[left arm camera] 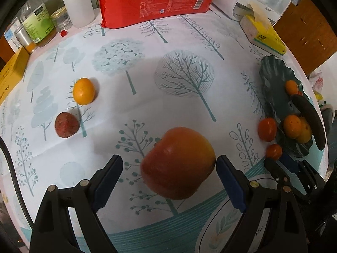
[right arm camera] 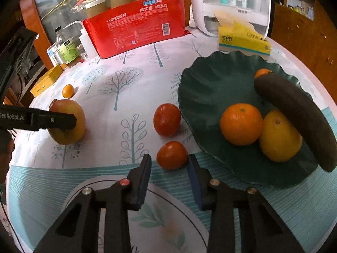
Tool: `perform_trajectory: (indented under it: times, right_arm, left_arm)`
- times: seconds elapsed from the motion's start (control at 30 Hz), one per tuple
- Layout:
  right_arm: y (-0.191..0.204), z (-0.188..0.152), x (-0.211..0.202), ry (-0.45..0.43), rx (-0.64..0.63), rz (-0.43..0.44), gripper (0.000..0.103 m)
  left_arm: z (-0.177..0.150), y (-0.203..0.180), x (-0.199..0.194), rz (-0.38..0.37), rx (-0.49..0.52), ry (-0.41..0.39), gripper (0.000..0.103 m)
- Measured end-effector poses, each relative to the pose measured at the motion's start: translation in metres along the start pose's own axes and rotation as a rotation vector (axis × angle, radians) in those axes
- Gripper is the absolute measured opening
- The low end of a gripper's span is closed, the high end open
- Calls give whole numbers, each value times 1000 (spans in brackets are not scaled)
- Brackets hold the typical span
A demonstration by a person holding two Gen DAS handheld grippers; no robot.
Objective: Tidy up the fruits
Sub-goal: 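Grasp the apple with the left tool while the right tool grasps a cherry tomato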
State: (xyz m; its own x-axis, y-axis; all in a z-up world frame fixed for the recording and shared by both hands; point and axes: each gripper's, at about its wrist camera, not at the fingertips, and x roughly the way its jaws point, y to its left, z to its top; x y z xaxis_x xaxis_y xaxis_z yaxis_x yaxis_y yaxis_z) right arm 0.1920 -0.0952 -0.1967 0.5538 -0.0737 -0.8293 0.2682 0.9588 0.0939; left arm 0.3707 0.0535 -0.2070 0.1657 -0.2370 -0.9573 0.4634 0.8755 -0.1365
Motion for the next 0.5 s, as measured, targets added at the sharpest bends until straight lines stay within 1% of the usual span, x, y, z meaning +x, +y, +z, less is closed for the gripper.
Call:
perform_trajectory:
  times: [0.07,0.1,0.17,0.3,0.37,0.5]
  right_arm:
    - [-1,0,1,-3,-6,-5,32]
    - [-1,0,1,-9,-7,0,32]
    - [-1,0,2,-15,-11,5,29]
    - [0,1,2,-12,-19,8,29]
    - [0,1,2,-9,-19,18,29]
    - [5,0,-2,-5,-20,40,28]
  left_arm:
    - [0,1,4,-17,-4,0,79]
    - [0,1,6,-27,-7,0,78]
    - [0,2,6,-45,-10,-9,71]
    - [0,1,6,-47,-9,-26,71]
    - [0,1,7,-45,-10,-22,71]
    - [-5,-3,4,-7,-9,-10,70]
